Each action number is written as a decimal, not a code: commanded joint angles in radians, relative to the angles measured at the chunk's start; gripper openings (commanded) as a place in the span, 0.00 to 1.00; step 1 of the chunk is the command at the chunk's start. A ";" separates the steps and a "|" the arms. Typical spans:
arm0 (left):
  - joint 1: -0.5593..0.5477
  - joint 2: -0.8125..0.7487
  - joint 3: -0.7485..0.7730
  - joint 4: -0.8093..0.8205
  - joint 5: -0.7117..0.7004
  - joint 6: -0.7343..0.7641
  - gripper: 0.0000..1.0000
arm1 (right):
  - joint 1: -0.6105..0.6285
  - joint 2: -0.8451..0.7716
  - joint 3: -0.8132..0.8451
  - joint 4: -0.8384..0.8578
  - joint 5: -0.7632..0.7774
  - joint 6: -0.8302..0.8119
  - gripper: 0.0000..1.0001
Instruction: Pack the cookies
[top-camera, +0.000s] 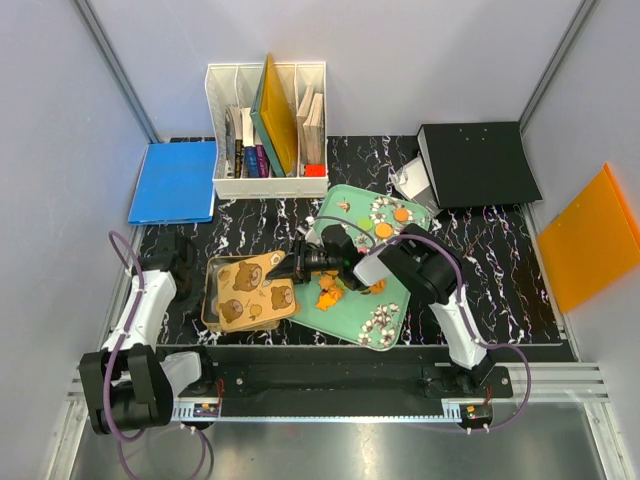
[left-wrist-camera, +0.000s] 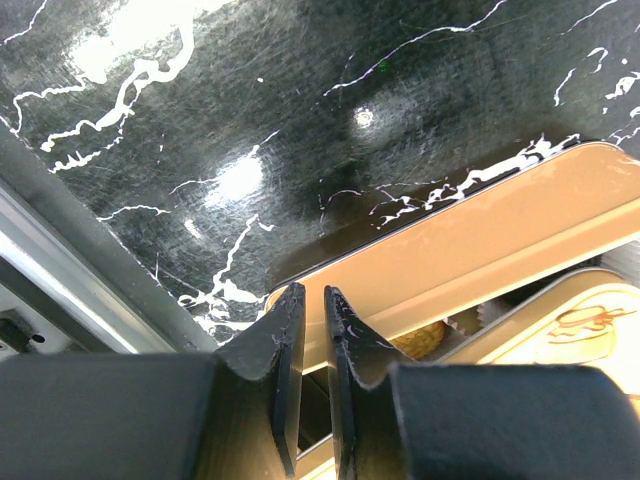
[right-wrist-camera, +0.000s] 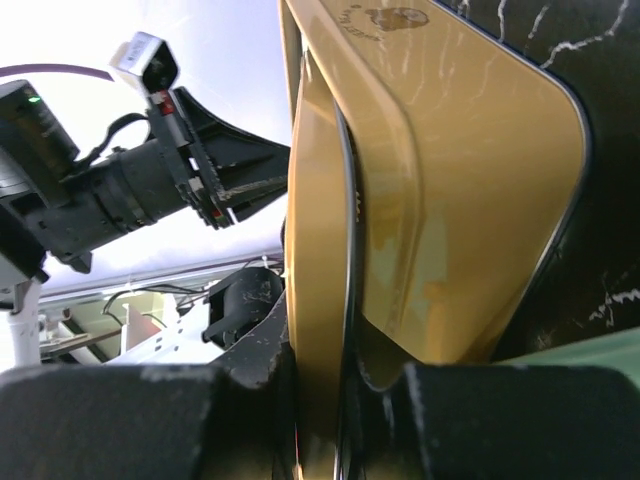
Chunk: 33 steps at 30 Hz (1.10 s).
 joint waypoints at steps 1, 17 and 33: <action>-0.001 -0.019 -0.015 0.006 0.060 -0.016 0.17 | 0.007 0.065 -0.025 0.086 0.082 0.024 0.01; 0.000 -0.004 -0.009 0.012 0.072 -0.017 0.17 | 0.028 -0.026 0.014 -0.249 0.099 -0.166 0.66; -0.001 -0.025 -0.034 0.025 0.082 -0.027 0.17 | 0.027 -0.152 0.120 -0.892 0.323 -0.531 0.70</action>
